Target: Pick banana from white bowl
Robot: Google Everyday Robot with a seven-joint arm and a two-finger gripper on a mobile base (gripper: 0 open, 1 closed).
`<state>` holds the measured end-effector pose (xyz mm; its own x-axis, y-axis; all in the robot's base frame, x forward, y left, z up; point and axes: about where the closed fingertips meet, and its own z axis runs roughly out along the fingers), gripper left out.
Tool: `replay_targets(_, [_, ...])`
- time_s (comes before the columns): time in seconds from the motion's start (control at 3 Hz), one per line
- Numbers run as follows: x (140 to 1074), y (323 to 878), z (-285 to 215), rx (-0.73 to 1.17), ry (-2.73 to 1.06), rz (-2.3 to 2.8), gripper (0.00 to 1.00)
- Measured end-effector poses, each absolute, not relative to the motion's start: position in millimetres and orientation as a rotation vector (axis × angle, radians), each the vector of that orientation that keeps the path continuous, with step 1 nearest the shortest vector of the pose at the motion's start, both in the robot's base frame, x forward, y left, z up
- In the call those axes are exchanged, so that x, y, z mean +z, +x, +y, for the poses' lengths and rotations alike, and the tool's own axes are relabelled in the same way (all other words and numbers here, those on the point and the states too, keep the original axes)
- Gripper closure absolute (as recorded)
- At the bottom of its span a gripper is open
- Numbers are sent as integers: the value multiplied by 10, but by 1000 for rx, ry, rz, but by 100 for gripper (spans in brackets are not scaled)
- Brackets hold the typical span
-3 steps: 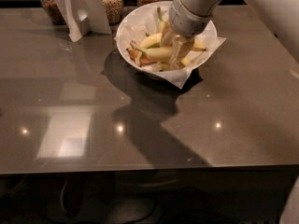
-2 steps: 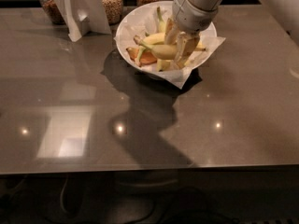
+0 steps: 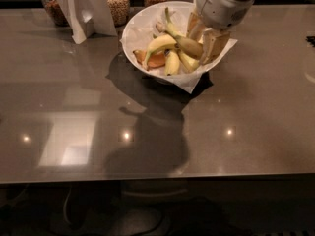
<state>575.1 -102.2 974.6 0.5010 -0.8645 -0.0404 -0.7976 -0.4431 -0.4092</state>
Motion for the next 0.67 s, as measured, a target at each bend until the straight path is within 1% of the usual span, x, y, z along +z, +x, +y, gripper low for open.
replay_targets(0.67, [10071,5199,-1426,-328,-2394,1419,100])
